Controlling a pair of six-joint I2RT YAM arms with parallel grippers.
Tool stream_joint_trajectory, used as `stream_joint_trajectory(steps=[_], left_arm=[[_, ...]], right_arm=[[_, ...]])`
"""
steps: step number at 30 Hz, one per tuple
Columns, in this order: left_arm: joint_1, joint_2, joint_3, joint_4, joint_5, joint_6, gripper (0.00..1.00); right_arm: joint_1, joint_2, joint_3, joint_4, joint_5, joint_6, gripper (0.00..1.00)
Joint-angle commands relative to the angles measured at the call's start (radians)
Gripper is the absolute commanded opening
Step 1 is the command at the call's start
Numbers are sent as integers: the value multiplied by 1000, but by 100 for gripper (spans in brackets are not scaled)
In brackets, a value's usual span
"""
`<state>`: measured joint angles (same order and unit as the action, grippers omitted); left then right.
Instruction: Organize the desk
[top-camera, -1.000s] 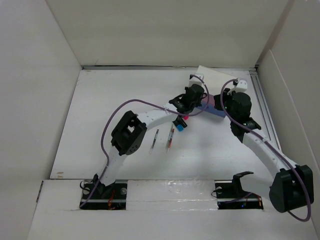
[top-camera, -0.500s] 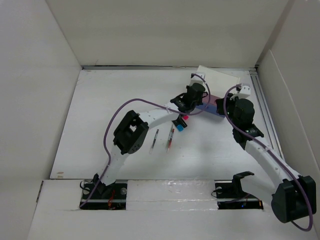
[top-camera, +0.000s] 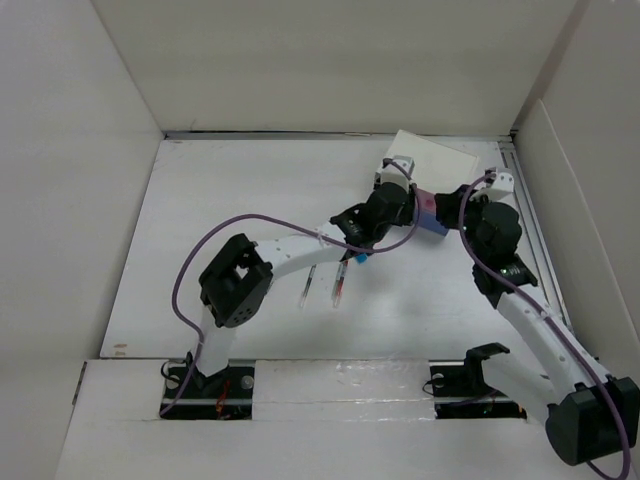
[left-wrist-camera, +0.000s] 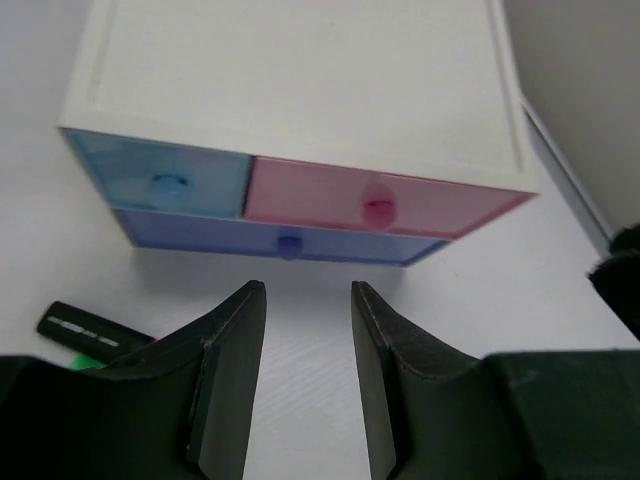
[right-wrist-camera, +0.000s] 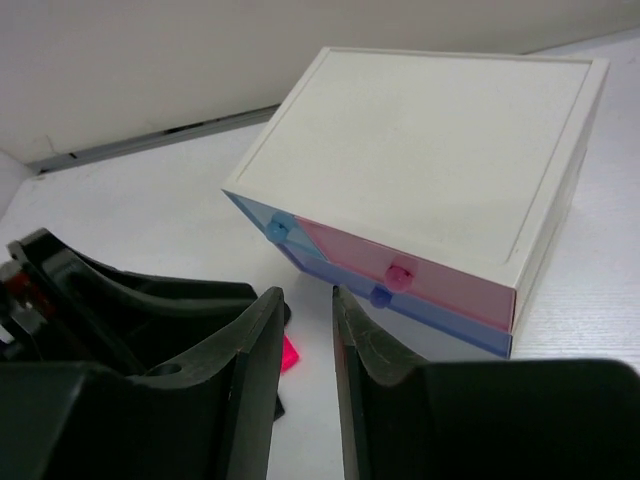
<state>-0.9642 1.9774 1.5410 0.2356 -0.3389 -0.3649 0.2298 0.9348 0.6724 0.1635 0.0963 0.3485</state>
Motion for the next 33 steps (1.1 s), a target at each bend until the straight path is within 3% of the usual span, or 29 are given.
stream_joint_trajectory(steps=[1, 6, 10, 11, 15, 20, 33], left_arm=[[-24, 0, 57, 28, 43, -17, 35], [-24, 101, 189, -12, 124, -37, 34], [-33, 197, 310, -77, 130, -39, 34], [-33, 215, 333, -88, 130, -39, 35], [-33, 274, 436, -146, 135, -34, 37], [-33, 313, 476, -176, 94, -31, 36], [-33, 350, 502, -157, -2, 18, 32]], right_arm=[[-4, -59, 56, -4, 6, 3, 32], [-4, -178, 61, -41, 49, 7, 27], [-4, -252, 75, -62, 42, 3, 0], [-4, -260, 93, -71, 30, -3, 0], [-4, -272, 122, -97, -10, -25, 3], [-4, -277, 116, -97, -13, -25, 23], [-4, -248, 92, -79, -35, -19, 26]])
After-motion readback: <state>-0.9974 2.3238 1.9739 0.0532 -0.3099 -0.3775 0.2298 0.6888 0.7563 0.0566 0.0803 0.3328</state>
